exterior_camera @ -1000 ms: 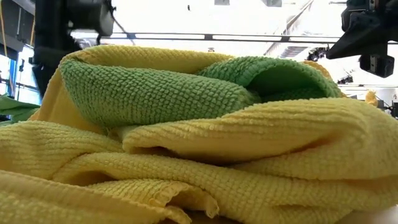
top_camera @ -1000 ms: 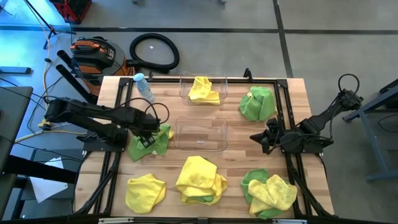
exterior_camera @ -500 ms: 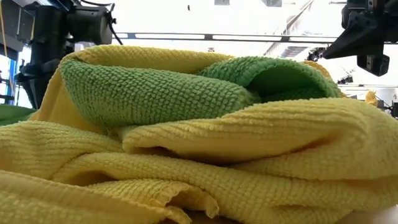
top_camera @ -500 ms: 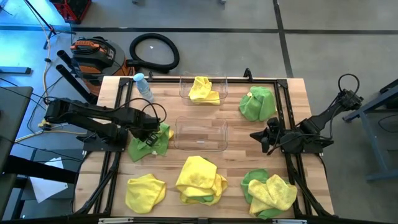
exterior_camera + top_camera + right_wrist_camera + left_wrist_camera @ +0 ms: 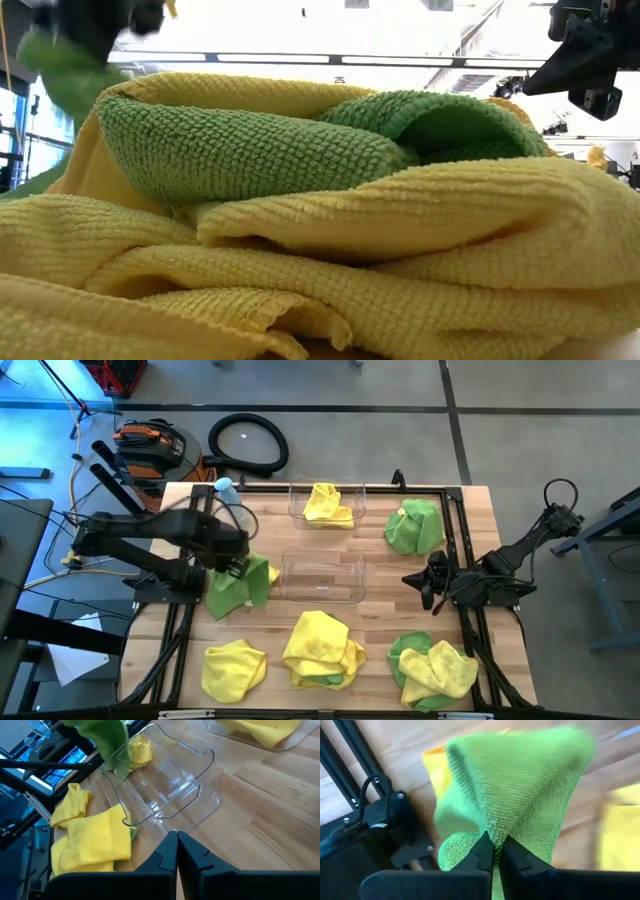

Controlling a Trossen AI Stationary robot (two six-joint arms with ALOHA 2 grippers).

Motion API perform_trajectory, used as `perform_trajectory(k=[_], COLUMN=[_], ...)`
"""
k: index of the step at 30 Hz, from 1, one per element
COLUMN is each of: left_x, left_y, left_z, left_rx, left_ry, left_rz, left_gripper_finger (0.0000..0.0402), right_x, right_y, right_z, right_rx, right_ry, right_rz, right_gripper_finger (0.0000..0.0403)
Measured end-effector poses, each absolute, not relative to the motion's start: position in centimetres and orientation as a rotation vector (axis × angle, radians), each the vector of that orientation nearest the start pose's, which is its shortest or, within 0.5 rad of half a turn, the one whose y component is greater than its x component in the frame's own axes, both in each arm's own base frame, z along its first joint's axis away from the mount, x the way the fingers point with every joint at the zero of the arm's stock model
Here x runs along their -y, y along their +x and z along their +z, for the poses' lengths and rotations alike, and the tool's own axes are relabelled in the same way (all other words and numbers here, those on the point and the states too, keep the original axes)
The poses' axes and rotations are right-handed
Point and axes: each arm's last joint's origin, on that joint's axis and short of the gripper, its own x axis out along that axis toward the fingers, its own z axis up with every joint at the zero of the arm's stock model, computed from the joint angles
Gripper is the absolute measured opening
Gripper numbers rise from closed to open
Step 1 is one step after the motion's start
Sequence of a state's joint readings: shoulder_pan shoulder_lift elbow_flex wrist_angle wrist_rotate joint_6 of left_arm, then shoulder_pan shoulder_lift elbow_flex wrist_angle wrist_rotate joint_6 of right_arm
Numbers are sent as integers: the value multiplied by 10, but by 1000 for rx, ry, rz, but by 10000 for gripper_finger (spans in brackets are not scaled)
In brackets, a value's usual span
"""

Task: Sort microfiber towel by color & place in baskets
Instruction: Put the green towel into the bottom transparent bin

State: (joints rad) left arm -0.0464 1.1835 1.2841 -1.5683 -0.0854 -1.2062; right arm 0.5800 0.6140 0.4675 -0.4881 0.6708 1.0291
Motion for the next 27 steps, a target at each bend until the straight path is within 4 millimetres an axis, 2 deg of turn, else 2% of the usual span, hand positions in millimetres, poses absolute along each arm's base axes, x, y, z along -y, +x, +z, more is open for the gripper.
perform_trajectory(k=[4,7,11,14,18,21,27], left_x=[14,22,34,43,53,55,50], left_y=[165,164,174,190,220,246,296], left_z=[387,418,451,471,484,486,476], left_rx=[-1025,-901,-785,-714,-691,-688,-711], left_ry=[-940,-956,-931,-894,-831,-786,-718], left_rz=[815,749,642,570,520,511,520], left_gripper_finger=[1,1,0,0,0,0,0], right_x=[-55,-55,-55,-55,-55,-54,-54], right_y=[117,117,117,117,116,116,115], right_z=[226,226,226,225,224,223,222], right_rx=[-414,-416,-421,-426,-437,-443,-457], right_ry=[616,600,568,562,551,546,541], right_rz=[-328,-324,-317,-319,-324,-327,-324], right_gripper_finger=[0,0,0,0,0,0,0])
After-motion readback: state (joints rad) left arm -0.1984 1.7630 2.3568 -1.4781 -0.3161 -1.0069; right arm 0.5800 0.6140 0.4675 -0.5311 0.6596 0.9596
